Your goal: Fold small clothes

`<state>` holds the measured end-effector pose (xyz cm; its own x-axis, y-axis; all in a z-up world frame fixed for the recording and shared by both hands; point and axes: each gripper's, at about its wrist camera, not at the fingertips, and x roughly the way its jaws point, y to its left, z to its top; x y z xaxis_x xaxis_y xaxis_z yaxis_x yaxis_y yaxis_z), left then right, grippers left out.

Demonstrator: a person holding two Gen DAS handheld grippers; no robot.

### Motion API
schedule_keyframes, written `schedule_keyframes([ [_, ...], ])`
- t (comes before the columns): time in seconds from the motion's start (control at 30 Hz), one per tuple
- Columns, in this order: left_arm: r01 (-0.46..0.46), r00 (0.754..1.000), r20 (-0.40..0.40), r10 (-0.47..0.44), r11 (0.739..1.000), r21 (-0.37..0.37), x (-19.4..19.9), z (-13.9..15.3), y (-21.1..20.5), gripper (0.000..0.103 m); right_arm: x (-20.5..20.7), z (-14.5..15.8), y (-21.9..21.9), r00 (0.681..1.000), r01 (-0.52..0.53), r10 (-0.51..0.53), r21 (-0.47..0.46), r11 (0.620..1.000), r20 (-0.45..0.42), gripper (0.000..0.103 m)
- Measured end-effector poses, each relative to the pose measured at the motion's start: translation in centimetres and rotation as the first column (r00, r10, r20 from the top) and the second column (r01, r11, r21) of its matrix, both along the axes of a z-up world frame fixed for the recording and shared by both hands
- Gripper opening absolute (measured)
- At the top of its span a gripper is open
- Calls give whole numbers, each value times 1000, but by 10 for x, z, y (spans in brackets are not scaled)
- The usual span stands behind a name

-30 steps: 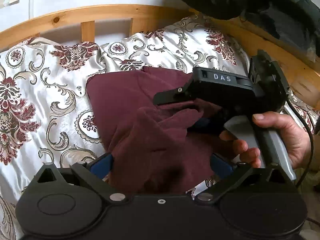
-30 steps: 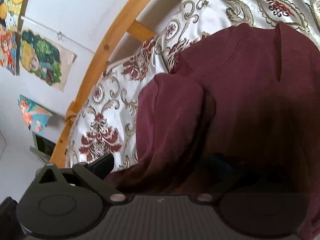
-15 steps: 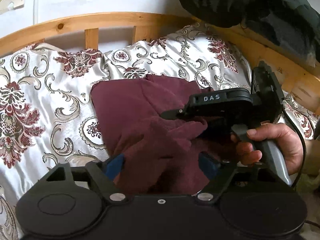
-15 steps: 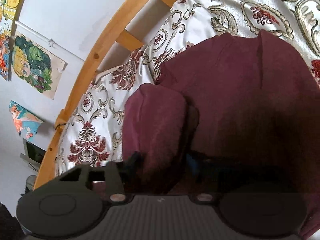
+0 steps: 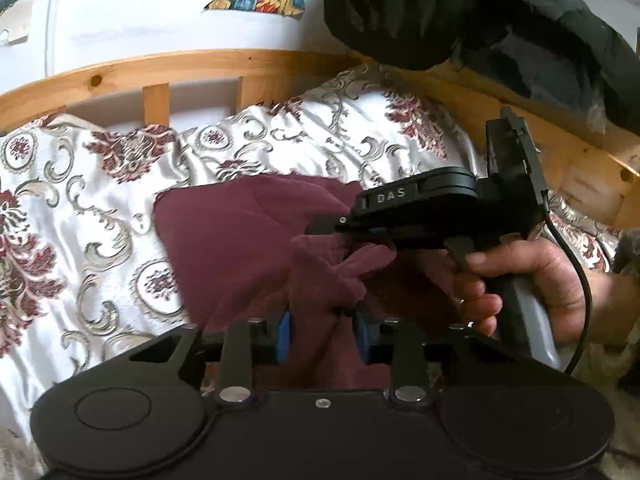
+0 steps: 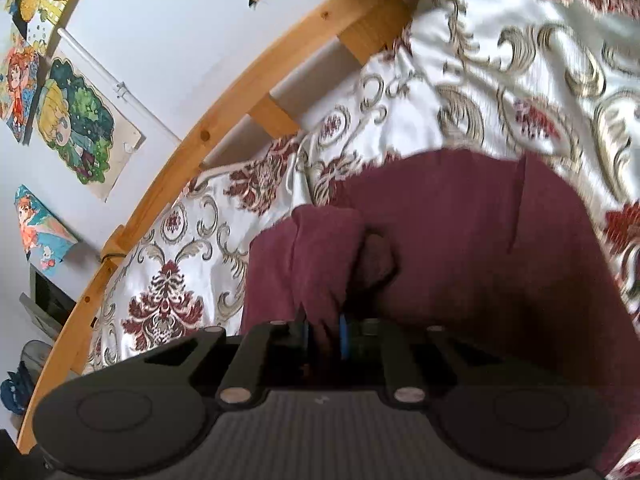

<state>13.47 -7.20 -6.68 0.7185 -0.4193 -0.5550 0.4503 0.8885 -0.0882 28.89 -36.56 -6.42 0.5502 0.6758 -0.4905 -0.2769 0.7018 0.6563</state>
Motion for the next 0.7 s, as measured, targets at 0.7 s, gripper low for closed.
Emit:
schedule_keyframes([
  [0.7,143,989,69,-134,978,-150,3,-23,-86,26,-3,29,-61,979,188,-178,-104,977,99,14],
])
